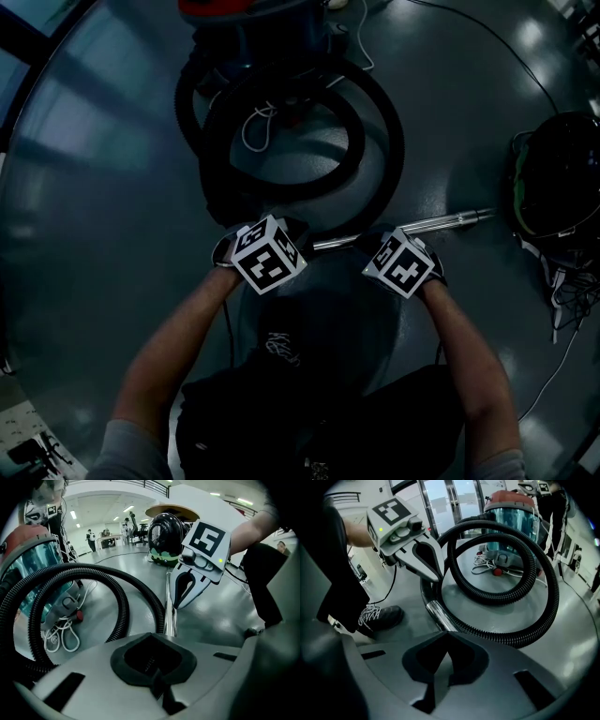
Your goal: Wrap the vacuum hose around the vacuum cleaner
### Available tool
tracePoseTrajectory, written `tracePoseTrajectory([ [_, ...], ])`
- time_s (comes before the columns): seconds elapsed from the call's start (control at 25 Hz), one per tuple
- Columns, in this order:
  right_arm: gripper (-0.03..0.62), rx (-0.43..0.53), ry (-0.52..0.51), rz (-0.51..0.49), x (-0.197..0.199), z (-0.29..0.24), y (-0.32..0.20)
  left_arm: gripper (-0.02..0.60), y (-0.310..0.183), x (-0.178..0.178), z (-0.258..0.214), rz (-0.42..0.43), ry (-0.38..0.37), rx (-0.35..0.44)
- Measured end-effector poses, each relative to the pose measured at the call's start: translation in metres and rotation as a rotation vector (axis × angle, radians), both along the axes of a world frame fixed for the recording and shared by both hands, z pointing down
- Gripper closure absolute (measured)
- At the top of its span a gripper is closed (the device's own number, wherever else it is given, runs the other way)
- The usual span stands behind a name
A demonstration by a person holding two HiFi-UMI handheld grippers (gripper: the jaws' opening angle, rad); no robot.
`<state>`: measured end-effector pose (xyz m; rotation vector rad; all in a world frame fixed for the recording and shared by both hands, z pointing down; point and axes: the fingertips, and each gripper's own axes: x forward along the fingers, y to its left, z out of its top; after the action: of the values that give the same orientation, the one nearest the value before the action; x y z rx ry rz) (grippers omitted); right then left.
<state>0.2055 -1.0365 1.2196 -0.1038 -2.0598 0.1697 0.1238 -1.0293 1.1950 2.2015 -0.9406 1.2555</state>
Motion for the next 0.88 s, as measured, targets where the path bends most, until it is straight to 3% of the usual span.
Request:
tracePoseTrajectory([
  [0.48, 0.591, -0.022, 0.050, -0.015, 0.010, 0.016, 0.006, 0.575, 0.015, 0.021, 0.012, 0.058, 0.012, -0.047],
  [0.88, 0.591, -0.040, 0.073, 0.015, 0.023, 0.029, 0.002, 0.575, 0.015, 0.026, 0.014, 0.057, 0.030, -0.049],
])
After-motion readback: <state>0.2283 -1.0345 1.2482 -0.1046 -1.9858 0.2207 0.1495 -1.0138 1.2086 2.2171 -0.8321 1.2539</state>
